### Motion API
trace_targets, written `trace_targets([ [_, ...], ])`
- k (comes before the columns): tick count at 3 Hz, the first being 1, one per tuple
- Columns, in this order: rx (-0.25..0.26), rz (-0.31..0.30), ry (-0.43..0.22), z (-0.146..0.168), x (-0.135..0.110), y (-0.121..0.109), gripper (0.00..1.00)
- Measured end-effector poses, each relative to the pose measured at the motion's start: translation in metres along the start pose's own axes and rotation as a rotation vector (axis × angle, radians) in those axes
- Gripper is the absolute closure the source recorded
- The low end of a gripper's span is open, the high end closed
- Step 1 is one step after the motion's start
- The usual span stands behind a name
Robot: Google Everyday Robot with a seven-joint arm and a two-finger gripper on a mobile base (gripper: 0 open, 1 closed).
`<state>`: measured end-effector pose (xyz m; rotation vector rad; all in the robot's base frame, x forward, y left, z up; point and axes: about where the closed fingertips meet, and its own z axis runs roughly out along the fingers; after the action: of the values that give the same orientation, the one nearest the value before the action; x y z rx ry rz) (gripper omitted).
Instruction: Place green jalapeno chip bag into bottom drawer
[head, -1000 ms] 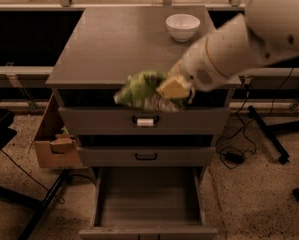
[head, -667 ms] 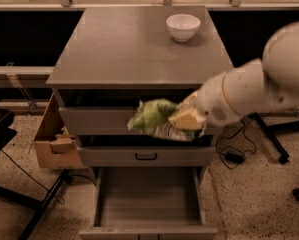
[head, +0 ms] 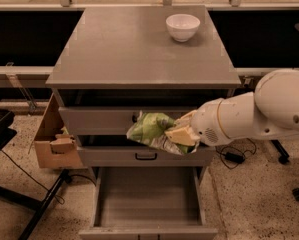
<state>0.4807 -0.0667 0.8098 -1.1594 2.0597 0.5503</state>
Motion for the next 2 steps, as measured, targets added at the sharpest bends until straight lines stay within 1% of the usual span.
trace_targets([
  [1,-0.007,0.009,0.017,0.013,0.004,0.003,1.0],
  [2,-0.041,0.107,0.079,0.06,0.063,0.006,1.0],
])
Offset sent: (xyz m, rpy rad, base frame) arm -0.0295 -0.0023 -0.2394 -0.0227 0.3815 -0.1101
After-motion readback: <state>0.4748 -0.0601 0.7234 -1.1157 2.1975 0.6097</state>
